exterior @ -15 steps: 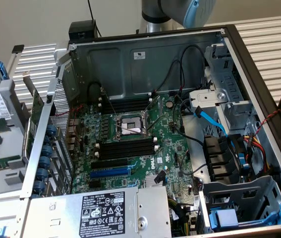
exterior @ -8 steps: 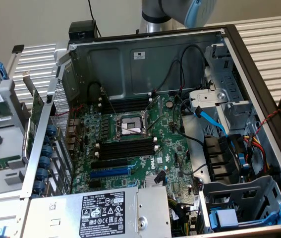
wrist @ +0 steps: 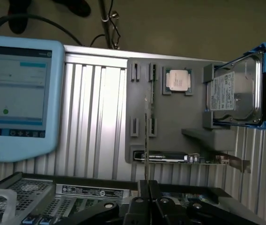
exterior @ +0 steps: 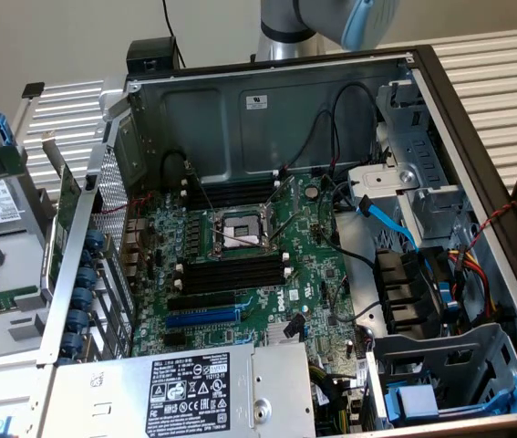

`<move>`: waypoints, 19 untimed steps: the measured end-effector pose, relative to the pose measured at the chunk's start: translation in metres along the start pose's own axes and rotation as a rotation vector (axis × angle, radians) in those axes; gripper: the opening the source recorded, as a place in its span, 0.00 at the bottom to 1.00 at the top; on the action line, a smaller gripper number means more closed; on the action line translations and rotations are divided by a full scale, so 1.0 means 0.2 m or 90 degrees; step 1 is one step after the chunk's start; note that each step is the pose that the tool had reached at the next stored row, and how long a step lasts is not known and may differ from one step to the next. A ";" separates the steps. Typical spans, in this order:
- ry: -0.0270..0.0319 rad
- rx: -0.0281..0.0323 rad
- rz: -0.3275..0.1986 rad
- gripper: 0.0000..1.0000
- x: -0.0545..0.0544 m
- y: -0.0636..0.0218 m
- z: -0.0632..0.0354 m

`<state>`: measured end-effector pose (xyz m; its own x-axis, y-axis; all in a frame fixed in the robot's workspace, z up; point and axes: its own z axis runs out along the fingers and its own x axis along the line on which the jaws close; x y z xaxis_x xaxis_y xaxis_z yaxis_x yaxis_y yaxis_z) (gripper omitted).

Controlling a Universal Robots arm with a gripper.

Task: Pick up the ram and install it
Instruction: 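Pick up the ram and move it above insertion slot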

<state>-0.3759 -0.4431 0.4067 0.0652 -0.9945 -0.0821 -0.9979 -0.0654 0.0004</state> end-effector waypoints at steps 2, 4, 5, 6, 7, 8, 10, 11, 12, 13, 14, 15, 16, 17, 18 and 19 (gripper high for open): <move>-0.0011 -0.0003 0.000 0.12 0.00 -0.032 -0.039; -0.0015 -0.0005 -0.001 0.12 0.00 -0.069 -0.069; -0.0016 -0.0007 -0.001 0.12 0.00 -0.089 -0.076; -0.0015 -0.0009 -0.001 0.12 0.00 -0.112 -0.081; -0.0015 -0.0016 -0.001 0.12 0.00 -0.134 -0.083; -0.0016 -0.0023 -0.001 0.12 0.00 -0.155 -0.084; -0.0017 -0.0034 -0.001 0.12 0.01 -0.197 -0.088; -0.0017 -0.0041 -0.001 0.12 0.01 -0.218 -0.089; -0.0017 -0.0049 -0.001 0.12 0.01 -0.239 -0.091; -0.0018 -0.0056 -0.001 0.12 0.01 -0.260 -0.092; -0.0018 -0.0064 -0.001 0.12 0.01 -0.281 -0.094; -0.0019 -0.0074 -0.001 0.12 0.01 -0.301 -0.095; -0.0020 -0.0084 -0.001 0.12 0.01 -0.320 -0.096; -0.0020 -0.0093 -0.001 0.12 0.01 -0.341 -0.097; -0.0020 -0.0100 -0.001 0.12 0.02 -0.362 -0.097; -0.0021 -0.0102 -0.001 0.12 0.02 -0.385 -0.097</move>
<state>-0.2987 -0.4432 0.4257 0.0664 -0.9941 -0.0854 -0.9976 -0.0680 0.0163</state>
